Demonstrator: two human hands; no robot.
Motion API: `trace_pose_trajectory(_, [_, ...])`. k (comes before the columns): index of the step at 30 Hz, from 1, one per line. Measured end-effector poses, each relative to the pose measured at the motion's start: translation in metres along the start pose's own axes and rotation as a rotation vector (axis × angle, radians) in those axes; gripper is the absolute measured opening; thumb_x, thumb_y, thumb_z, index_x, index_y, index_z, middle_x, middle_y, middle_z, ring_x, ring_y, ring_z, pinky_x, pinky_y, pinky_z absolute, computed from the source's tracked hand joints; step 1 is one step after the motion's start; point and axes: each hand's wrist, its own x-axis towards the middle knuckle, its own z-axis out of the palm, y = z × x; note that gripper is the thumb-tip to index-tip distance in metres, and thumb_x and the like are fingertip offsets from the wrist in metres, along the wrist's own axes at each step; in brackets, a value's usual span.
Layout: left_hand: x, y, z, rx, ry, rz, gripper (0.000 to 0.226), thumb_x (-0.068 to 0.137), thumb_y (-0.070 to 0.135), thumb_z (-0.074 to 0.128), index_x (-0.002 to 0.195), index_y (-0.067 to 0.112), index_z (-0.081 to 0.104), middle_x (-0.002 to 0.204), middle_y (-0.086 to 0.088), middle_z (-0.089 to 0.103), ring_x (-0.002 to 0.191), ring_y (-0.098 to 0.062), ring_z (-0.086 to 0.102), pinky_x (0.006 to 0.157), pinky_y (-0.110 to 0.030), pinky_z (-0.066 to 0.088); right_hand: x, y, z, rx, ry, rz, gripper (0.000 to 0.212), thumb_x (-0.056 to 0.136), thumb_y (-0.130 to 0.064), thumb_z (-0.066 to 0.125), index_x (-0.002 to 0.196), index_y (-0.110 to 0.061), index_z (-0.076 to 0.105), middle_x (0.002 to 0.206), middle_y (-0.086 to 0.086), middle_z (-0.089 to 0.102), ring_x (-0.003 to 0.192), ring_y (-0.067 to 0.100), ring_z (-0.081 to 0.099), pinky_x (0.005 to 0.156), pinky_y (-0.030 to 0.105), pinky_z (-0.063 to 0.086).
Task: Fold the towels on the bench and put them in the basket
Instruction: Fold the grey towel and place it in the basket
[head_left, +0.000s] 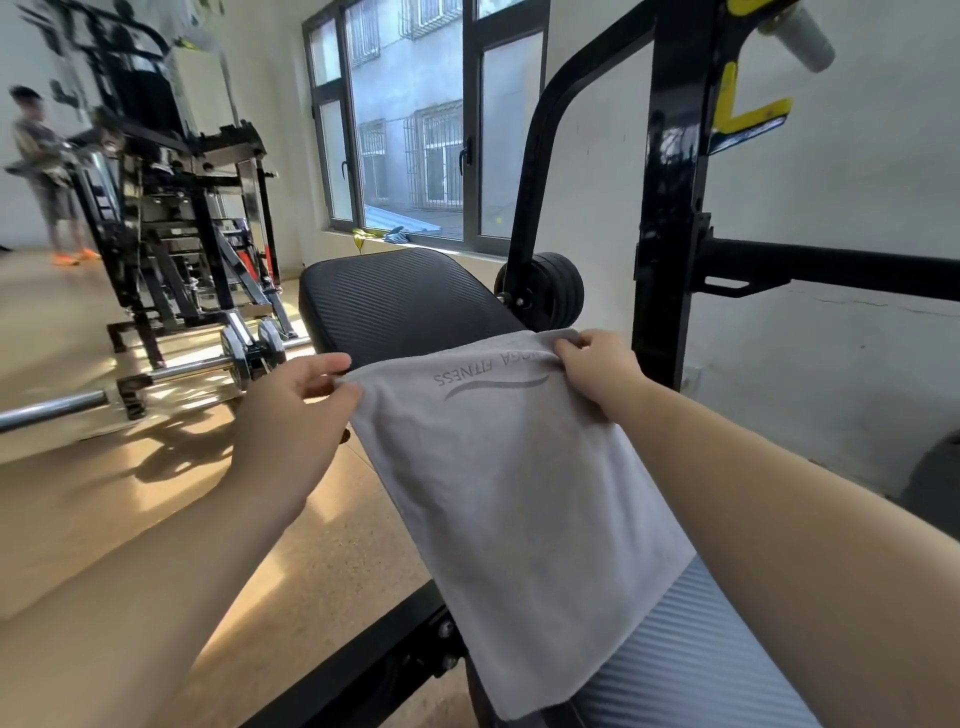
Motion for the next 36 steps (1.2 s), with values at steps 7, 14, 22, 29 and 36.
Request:
trace_pose_trajectory(7, [0.000,-0.004,-0.003,-0.024,-0.104,-0.248,0.014,0.097,0.032,0.064,0.095,0.020,0.071,0.102,-0.001,0.070,0.095,-0.021,0.069,0.085,-0.047,0.060,0.008,-0.006,0.004,0.193,-0.075,0.150,0.016,0.092,-0.025,0.056,0.083,-0.014,0.064,0.071,0.003,0.058,0.065,0.021,0.053,0.058,0.026,0.041])
trace_pose_trajectory(14, [-0.003,0.000,-0.006,-0.076,-0.143,-0.305,0.013,0.096,0.029,0.066,0.097,0.017,0.071,0.106,-0.006,0.070,0.097,-0.024,0.069,0.086,-0.048,0.059,0.009,-0.010,-0.009,0.321,-0.315,0.321,0.024,0.082,-0.018,0.063,0.102,-0.007,0.071,0.092,0.019,0.075,0.078,0.029,0.070,0.082,0.048,0.059])
trace_pose_trajectory(22, [0.000,-0.001,-0.005,-0.242,-0.180,-0.365,0.015,0.090,0.018,0.074,0.102,0.011,0.074,0.103,-0.010,0.071,0.086,-0.019,0.065,0.069,-0.030,0.055,0.004,-0.007,-0.022,0.325,-0.329,0.205,0.023,0.076,0.001,0.071,0.094,-0.013,0.072,0.104,0.020,0.074,0.097,0.037,0.071,0.093,0.057,0.056])
trace_pose_trajectory(29, [-0.002,0.000,-0.011,-0.239,-0.232,-0.401,0.018,0.088,0.002,0.071,0.105,0.007,0.071,0.078,-0.007,0.057,0.063,-0.013,0.047,0.053,-0.022,0.043,-0.004,-0.008,-0.048,0.223,-0.308,0.098,0.022,0.083,0.006,0.071,0.080,-0.015,0.067,0.082,0.009,0.067,0.078,0.026,0.063,0.081,0.040,0.057])
trace_pose_trajectory(36, [-0.023,0.025,-0.016,-0.257,-0.218,-0.442,0.015,0.090,0.005,0.069,0.103,0.013,0.070,0.077,-0.004,0.060,0.061,-0.010,0.050,0.041,-0.017,0.036,-0.026,-0.013,-0.080,0.240,-0.299,0.089,0.024,0.084,0.002,0.071,0.074,-0.020,0.069,0.083,0.011,0.067,0.081,0.028,0.063,0.080,0.042,0.056])
